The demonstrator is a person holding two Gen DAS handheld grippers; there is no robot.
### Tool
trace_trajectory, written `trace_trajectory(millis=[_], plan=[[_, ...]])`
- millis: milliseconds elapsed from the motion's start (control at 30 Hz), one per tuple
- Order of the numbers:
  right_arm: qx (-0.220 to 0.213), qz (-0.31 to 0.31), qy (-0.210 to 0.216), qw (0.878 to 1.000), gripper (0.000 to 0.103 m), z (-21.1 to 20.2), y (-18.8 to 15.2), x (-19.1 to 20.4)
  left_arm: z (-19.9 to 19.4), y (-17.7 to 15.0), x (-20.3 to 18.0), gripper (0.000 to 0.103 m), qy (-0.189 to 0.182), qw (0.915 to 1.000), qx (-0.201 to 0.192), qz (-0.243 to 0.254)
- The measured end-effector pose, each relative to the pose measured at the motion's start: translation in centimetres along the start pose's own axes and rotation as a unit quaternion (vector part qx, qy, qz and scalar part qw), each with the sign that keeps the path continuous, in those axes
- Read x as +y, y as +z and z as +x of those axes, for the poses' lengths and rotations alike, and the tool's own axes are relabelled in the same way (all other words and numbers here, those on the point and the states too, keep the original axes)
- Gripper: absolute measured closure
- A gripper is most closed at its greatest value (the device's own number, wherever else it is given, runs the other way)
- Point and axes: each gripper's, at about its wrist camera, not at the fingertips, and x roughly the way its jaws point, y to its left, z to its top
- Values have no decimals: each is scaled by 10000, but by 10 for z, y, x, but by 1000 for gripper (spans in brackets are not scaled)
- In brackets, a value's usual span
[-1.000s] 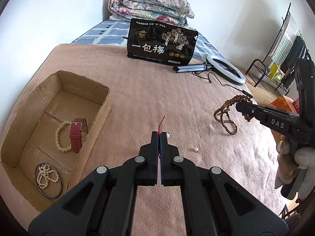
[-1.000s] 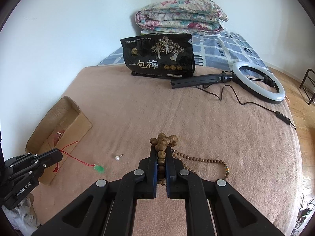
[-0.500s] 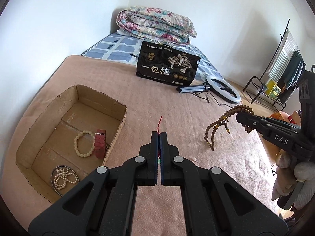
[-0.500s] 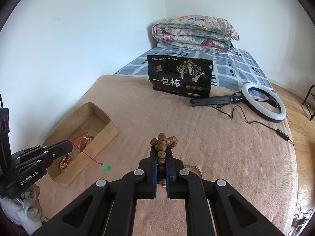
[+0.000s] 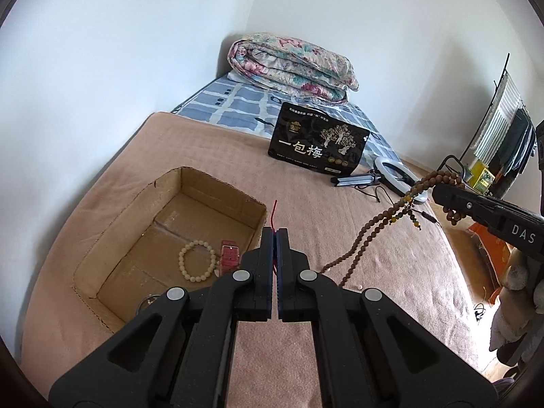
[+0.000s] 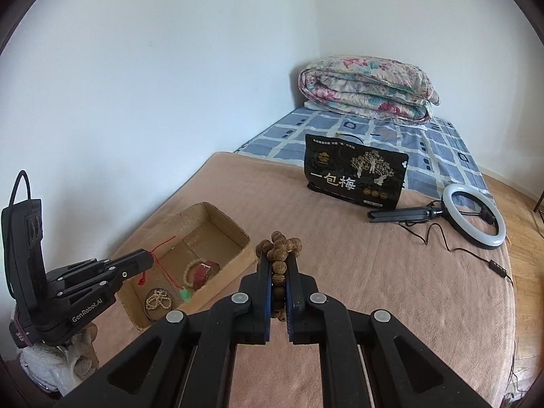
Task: Organize jewelry
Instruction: 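Carry the pendant and bead necklace over the cardboard box with both tools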
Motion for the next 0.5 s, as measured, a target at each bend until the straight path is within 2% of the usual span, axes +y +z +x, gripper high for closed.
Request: trace_trajectory(millis=[500], plan=[[-222,-271,341,9988,99,10,35,57,-18,-3,62,103,439,9983,-52,-370]])
